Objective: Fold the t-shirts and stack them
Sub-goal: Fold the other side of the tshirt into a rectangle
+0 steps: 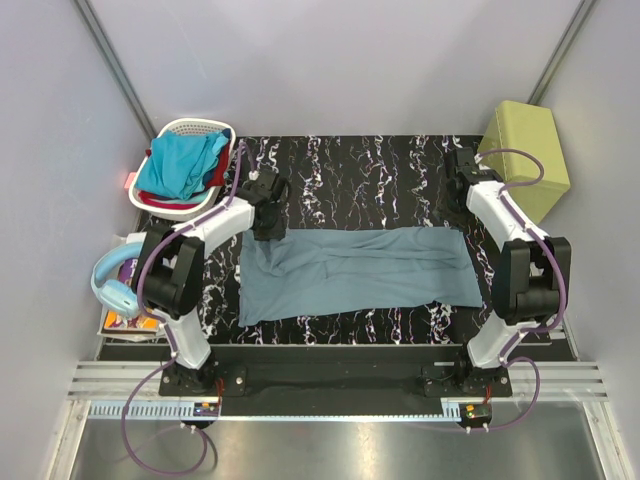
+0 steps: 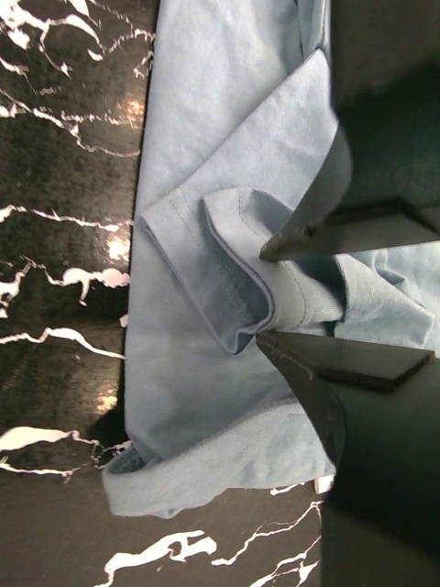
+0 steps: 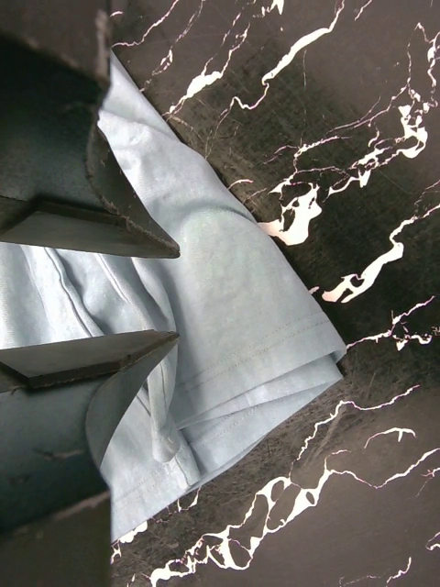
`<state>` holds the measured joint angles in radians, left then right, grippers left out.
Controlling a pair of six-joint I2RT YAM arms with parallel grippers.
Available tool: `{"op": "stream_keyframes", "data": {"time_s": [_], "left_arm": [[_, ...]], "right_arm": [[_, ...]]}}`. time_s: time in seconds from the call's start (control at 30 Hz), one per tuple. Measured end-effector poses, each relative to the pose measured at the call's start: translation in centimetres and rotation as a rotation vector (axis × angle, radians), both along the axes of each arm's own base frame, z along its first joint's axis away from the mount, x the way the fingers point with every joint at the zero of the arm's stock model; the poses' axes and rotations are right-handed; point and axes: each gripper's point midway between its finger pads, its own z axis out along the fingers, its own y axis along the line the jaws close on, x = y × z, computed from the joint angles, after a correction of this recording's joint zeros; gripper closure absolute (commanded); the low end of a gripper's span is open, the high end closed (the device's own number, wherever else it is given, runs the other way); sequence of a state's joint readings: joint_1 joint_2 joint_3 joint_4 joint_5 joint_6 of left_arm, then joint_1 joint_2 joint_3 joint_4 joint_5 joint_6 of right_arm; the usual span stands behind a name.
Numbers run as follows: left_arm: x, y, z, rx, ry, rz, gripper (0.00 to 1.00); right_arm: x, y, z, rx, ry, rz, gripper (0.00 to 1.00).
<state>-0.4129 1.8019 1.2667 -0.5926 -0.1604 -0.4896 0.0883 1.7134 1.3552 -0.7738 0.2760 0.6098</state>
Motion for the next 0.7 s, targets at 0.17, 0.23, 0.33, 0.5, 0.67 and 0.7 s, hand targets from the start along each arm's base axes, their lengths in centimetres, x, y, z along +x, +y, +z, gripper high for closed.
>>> {"op": "stream_keyframes", "data": {"time_s": [0.17, 0.23, 0.33, 0.5, 0.67, 0.7], "left_arm": [[0.0, -0.1, 0.0, -0.004, -0.001, 0.002, 0.9], [0.0, -0.1, 0.0, -0.005, -0.001, 0.002, 0.94], [0.0, -0.1, -0.1, -0.006, -0.003, 0.002, 1.0], [-1.2, 0.4, 0.5, -0.005, 0.001, 0.005, 1.0], [-2.9, 0.5, 5.9, -0.046, -0.113, -0.007, 1.0], [-3.2, 0.5, 6.9, -0.056, -0.133, -0.011, 1.0]], "right_arm": [[0.0, 0.0, 0.2, 0.001, -0.006, 0.0, 0.56], [0.0, 0.0, 0.2, 0.001, -0.006, 0.0, 0.57], [0.1, 0.0, 0.2, 0.001, -0.007, 0.0, 0.57], [0.1, 0.0, 0.2, 0.001, -0.008, 0.0, 0.58], [0.1, 0.2, 0.2, 0.002, -0.011, 0.004, 0.58], [0.2, 0.2, 0.2, 0.002, -0.012, 0.005, 0.58]]}}
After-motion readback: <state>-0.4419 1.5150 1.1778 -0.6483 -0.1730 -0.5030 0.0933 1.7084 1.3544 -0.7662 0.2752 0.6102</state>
